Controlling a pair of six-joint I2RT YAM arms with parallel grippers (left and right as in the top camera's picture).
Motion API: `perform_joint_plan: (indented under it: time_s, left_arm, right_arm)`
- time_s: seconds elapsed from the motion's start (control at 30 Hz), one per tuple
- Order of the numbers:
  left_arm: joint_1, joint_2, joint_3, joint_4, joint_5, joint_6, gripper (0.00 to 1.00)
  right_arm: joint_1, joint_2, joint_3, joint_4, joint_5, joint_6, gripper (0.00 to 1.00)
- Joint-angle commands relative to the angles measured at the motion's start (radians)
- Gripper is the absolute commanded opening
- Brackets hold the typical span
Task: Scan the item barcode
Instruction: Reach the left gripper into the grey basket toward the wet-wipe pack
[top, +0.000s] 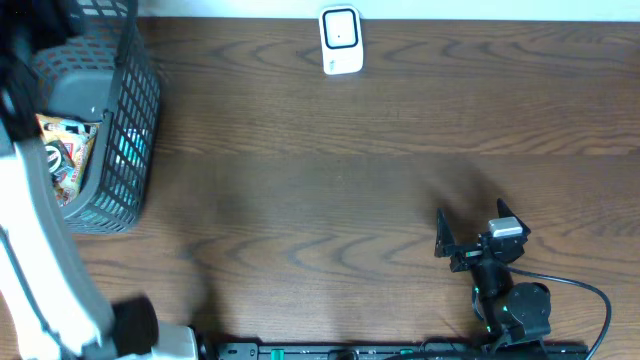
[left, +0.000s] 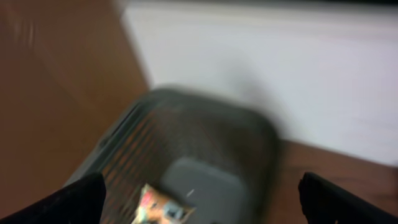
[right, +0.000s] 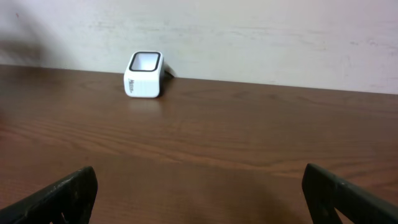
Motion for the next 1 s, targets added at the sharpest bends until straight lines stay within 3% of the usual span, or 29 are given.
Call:
perform_joint_plan:
  time_s: [0.0, 0.6, 0.8, 0.97]
  left_arm:
    - [0.067, 0.1, 0.027, -0.045, 0.009, -0.052, 0.97]
    - [0.179, 0.476, 0.022, -0.033, 0.055, -0.041, 0.98]
    - [0.189, 0.591, 0.022, -0.041, -0.157, -0.111, 0.98]
    - [0.188, 0.665, 0.022, -0.039, -0.163, -0.153, 0.98]
  right_arm:
    - [-0.011, -0.003, -0.002, -0.004, -0.006, -0.01, 0.99]
    - [-0.011, -0.003, -0.002, -0.004, -0.006, -0.01, 0.99]
    - [-0.011, -0.003, -0.002, -0.004, -0.006, -0.01, 0.99]
    - [-0.011, -0.003, -0.002, -0.004, -0.006, -0.01, 0.99]
